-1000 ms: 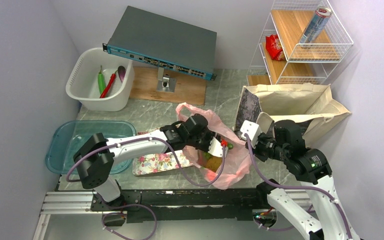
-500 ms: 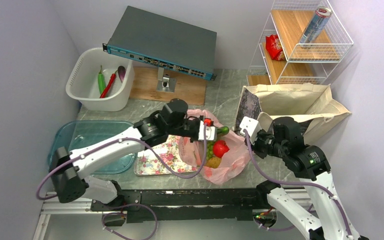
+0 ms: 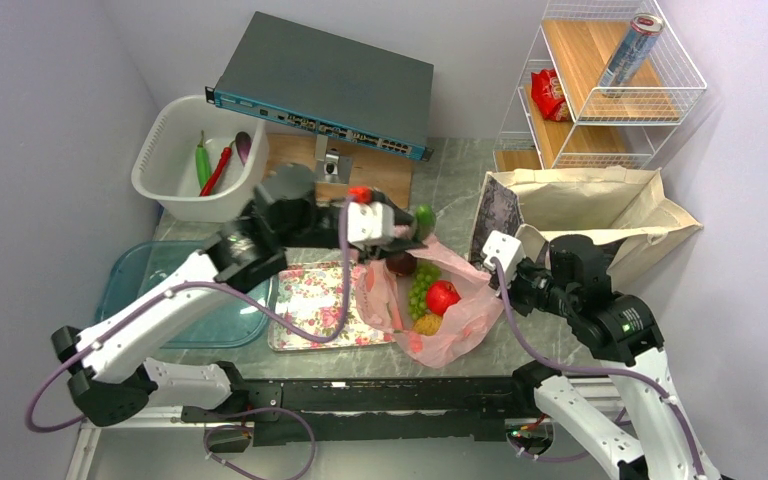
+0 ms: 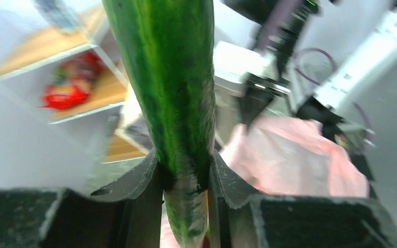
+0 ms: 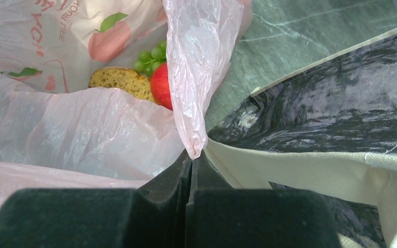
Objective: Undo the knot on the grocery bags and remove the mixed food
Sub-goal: Pick up the fake vegetable from the takeout bag, then place the fake vegetable in the bin.
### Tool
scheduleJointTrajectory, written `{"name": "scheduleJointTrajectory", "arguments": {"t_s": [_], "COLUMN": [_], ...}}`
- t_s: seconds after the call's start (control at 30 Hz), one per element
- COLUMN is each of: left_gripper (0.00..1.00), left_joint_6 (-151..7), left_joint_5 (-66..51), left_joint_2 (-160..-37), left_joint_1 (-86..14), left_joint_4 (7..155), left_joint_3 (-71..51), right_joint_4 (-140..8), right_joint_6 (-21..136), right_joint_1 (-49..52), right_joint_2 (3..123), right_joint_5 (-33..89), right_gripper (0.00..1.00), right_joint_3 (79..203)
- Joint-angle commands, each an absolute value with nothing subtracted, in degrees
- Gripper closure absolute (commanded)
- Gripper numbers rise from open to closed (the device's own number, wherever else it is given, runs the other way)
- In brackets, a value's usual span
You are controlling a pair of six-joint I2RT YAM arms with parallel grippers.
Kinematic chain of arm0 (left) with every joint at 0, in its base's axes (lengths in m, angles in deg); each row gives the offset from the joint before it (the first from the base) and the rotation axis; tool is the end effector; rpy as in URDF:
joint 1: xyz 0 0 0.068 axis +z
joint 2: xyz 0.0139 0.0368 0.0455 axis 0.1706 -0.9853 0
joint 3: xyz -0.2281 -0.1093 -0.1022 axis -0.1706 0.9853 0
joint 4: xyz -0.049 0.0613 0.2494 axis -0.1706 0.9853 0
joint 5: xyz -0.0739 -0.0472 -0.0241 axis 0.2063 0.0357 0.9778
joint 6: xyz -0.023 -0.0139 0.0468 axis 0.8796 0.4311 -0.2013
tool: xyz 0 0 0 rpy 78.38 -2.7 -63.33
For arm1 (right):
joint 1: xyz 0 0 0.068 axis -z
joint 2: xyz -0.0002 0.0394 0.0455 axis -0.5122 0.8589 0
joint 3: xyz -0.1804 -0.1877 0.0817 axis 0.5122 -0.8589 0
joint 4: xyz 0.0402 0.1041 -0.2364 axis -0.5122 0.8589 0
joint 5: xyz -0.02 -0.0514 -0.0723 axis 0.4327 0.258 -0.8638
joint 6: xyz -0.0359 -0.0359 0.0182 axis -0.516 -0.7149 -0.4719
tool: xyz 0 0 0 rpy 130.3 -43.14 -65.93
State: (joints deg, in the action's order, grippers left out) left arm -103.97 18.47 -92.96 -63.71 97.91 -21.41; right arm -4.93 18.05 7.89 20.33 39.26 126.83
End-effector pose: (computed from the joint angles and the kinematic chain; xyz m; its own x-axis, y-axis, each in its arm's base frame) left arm 0.1361 -0.2207 0.4739 0.3284 0.0308 -0.9440 0.9441 0.0204 0.3291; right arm 0.0869 0.0492 0.3619 -0.1568 -0.6204 -0.7685 -0.8144 0.5214 -0.2547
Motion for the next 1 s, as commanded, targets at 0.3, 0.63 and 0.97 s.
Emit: {"name": "scheduleJointTrajectory", "arguments": {"t_s": [0.3,0.63,0.97], "left_gripper": [1.0,0.94,0.89], "left_joint_6": [-95.21,-94.19,-99.93], "left_joint_5": [-8.32,5.33,7.43], "left_joint_2": [-84.38,-101.88,-133.64], "left_joint_1": [-24.72,6.98,9.76], "left_joint_4": [110.99,115.2,117.61], "left_joint_3": [-33.22,-35.07,-58.35], "right_joint_4": [-4.12,-6.95,-8.35], "right_joint_6": [10.14,2.49,7.25], "right_joint_1": [7.64,3.83,-1.66], "right_joint_2": [25.8,32.87,35.68], "right_joint_5": [45.42,39.96,35.33], "right_gripper": [1.0,1.0,1.0], "right_joint_3": [127.95,127.76,130.87]}}
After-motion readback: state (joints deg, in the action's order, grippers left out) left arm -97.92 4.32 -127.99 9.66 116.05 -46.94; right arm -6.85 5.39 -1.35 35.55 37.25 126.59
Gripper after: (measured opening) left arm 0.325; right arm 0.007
